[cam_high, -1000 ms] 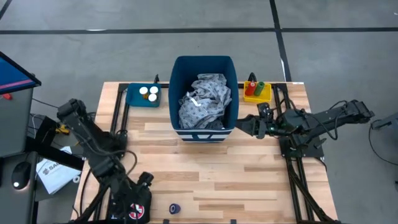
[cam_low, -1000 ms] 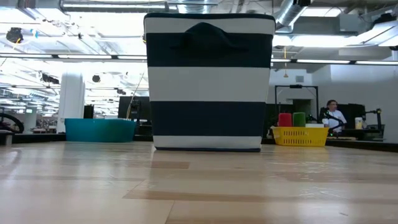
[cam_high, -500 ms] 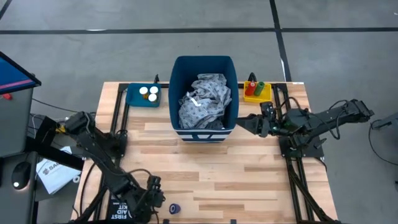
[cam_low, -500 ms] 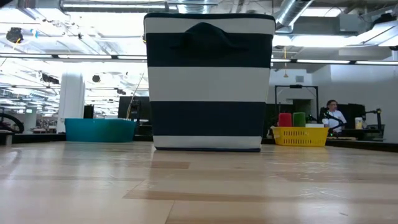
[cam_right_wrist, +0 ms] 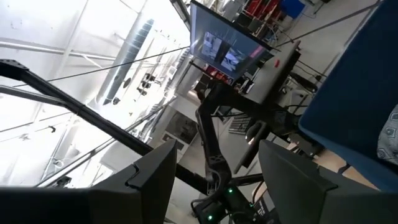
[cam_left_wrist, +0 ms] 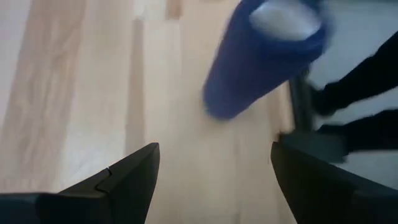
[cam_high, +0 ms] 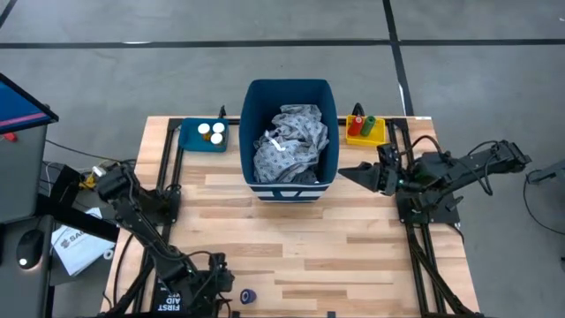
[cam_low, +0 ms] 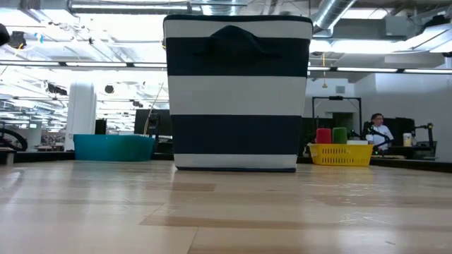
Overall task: Pick & place medical supplies in basket/bin
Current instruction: Put the purple bandage into the yellow bin
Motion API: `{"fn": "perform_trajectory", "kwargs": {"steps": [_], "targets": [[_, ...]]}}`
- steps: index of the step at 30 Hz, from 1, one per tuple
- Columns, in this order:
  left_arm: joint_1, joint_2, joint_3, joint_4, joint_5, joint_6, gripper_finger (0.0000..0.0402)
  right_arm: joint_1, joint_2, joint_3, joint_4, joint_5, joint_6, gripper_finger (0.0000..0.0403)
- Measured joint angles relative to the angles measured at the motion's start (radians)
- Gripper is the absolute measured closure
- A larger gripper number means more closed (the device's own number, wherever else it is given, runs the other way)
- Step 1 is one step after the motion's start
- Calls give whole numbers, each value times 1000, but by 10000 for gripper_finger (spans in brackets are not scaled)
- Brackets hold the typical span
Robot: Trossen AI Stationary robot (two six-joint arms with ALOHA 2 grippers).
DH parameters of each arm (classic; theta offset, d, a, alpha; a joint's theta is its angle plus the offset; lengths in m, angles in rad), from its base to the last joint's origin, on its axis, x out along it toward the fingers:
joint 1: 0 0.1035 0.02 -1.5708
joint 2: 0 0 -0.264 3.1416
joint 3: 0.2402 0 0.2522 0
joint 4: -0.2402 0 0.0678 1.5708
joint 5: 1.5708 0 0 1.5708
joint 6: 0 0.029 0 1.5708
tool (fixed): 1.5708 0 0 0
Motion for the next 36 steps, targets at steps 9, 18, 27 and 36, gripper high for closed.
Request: {"fn": "perform_trajectory", "kwargs": {"steps": [9, 18, 27, 36], "targets": [[13, -1, -111, 204, -65, 56, 102, -1, 0, 0, -1, 3, 0, 179], [29, -1, -142, 308, -53, 198, 102, -1, 0, 0, 2, 30, 0, 179], [53, 55, -141, 402, 20, 301, 102, -1, 1, 0, 6, 48, 0, 179], [103, 122, -142, 520, 23, 344, 103, -1, 0, 0, 12, 56, 1, 179]]}}
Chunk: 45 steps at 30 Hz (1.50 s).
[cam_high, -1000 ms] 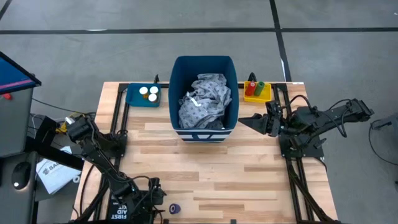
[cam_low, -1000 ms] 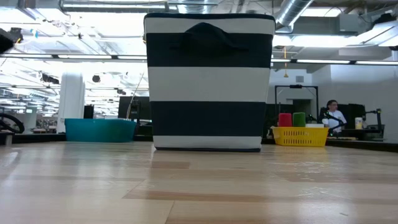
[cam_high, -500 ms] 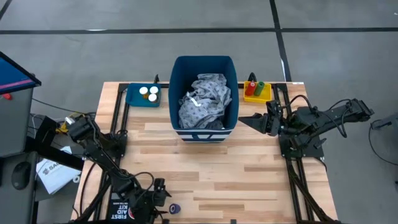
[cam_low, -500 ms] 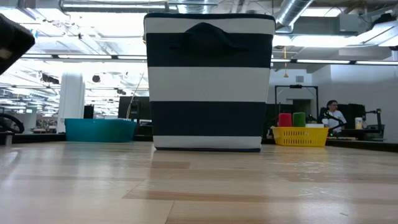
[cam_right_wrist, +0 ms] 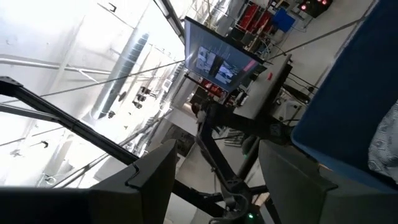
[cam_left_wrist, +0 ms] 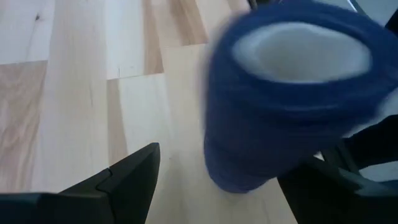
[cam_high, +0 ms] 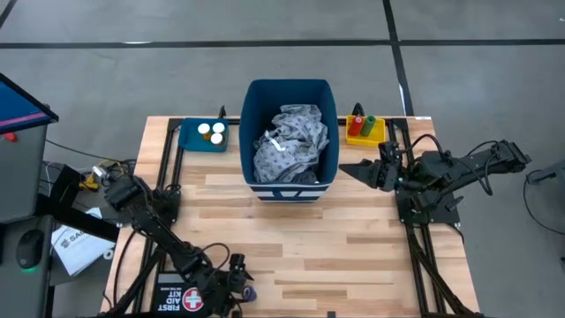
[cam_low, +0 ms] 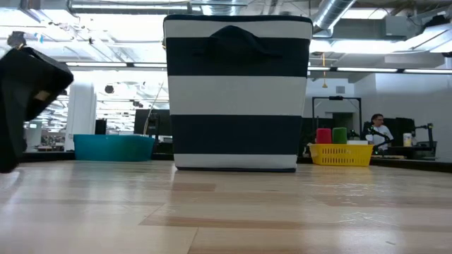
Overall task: Pick & place medical supplies in basket/bin
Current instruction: Put the purple bandage into the yellow bin
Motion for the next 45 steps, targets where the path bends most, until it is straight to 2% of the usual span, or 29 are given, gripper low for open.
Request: {"fn": "perform_trajectory", "kwargs": {"steps": [3, 10, 14, 32, 39, 45], "targets": [[1, 2, 0, 1, -1, 1, 122, 0, 0, 0, 20, 0, 0, 179], [22, 2, 0, 14, -3, 8, 210, 0, 0, 0, 17, 0, -5, 179], [43, 2, 0, 35, -5, 9, 246, 0, 0, 0, 16, 0, -8, 179], [87, -18, 0, 24, -34, 166, 258, 2, 0, 0, 19, 0, -15, 179], [179, -136, 1, -23, -50, 243, 295, 48, 0, 0, 102, 0, -157, 179], [261, -212, 0, -19, -25, 293, 317, 91, 0, 0, 101, 0, -283, 179]]}}
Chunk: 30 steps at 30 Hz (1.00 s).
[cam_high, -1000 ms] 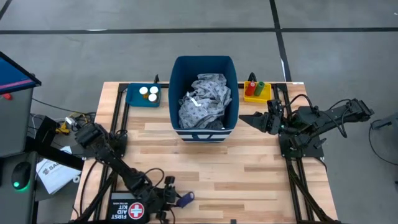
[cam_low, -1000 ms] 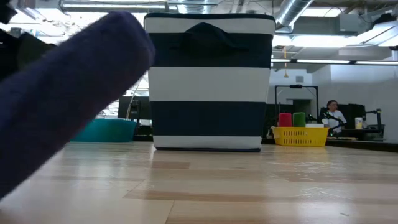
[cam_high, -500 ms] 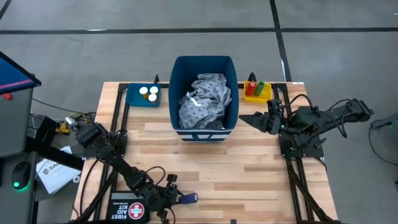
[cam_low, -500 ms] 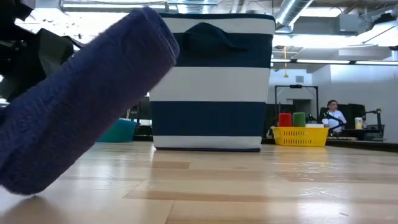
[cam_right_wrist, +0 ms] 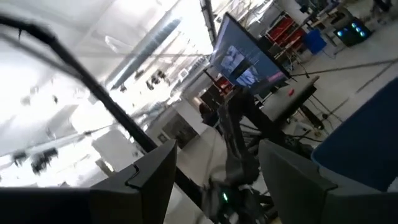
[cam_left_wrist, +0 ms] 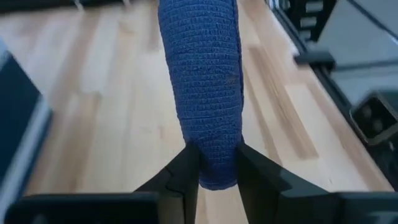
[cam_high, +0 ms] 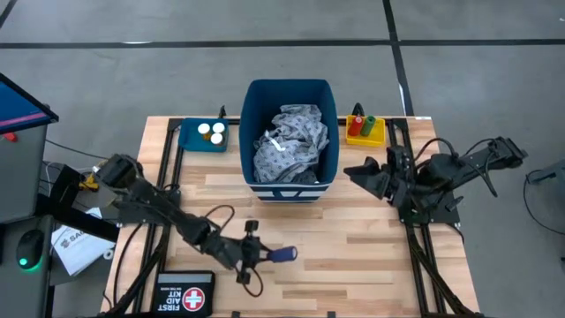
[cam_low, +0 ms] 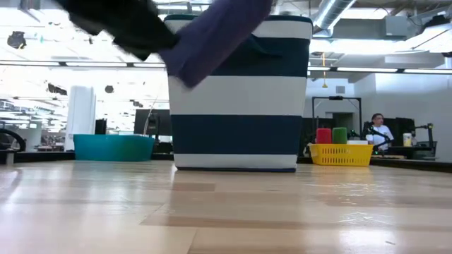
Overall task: Pick & place medical supplies in basket/bin
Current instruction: Put the purple bandage into the yellow bin
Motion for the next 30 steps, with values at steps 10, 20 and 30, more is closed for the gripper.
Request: {"fn": "perform_trajectory", "kwargs": {"steps": [10, 20, 30], "targets": [[81, -145, 1, -36, 26, 60, 317, 95, -4, 128, -364, 8, -140, 212], [152, -175, 108, -177, 93, 156, 316, 140, 103, 494, -1016, 4, -151, 209], [173, -175, 145, -177, 93, 157, 316, 165, 346, 793, -1440, -146, -277, 169]]}}
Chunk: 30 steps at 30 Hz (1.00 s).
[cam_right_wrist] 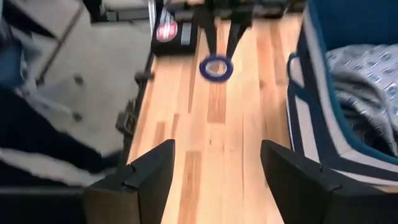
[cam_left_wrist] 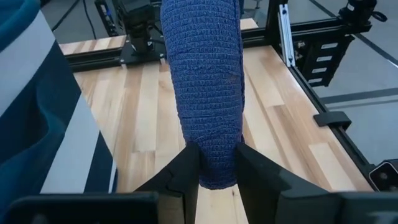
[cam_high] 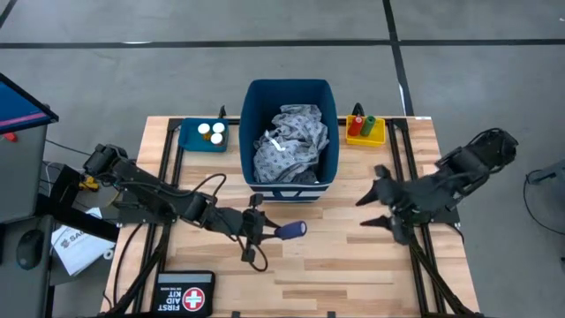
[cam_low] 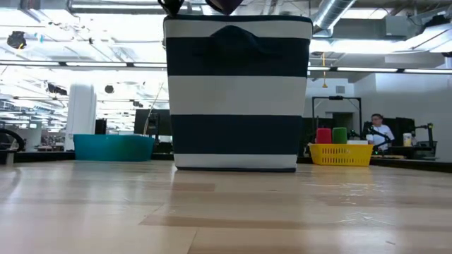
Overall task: Pick & place medical supplies in basket/bin
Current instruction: Put the purple bandage into the yellow bin
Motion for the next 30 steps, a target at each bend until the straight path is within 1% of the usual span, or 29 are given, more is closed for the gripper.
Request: {"fn": "perform_trajectory", "kwargs": {"steps": [2, 5, 8, 11, 15, 18, 22, 28, 30], "targets": [[4, 0, 0, 2, 0, 0, 316, -15, 48, 46, -46, -32, -18, 169], [4, 0, 0, 9, 0, 0, 316, -41, 106, 98, -65, -95, -41, 169], [5, 0, 0, 16, -5, 0, 316, -74, 162, 137, -55, -165, -75, 168], [9, 0, 0, 16, -5, -1, 316, -96, 206, 162, -38, -186, -101, 168], [9, 0, 0, 33, -9, -4, 316, -113, 252, 173, 38, -227, -137, 176], [9, 0, 0, 49, -40, -7, 316, -127, 285, 173, 66, -242, -149, 185], [14, 0, 0, 73, -69, -62, 316, -142, 313, 173, 98, -255, -149, 196], [14, 0, 0, 121, -75, -126, 316, -155, 316, 173, 175, -251, -157, 205], [14, 0, 0, 130, -74, -149, 316, -158, 317, 173, 177, -228, -158, 206]]}}
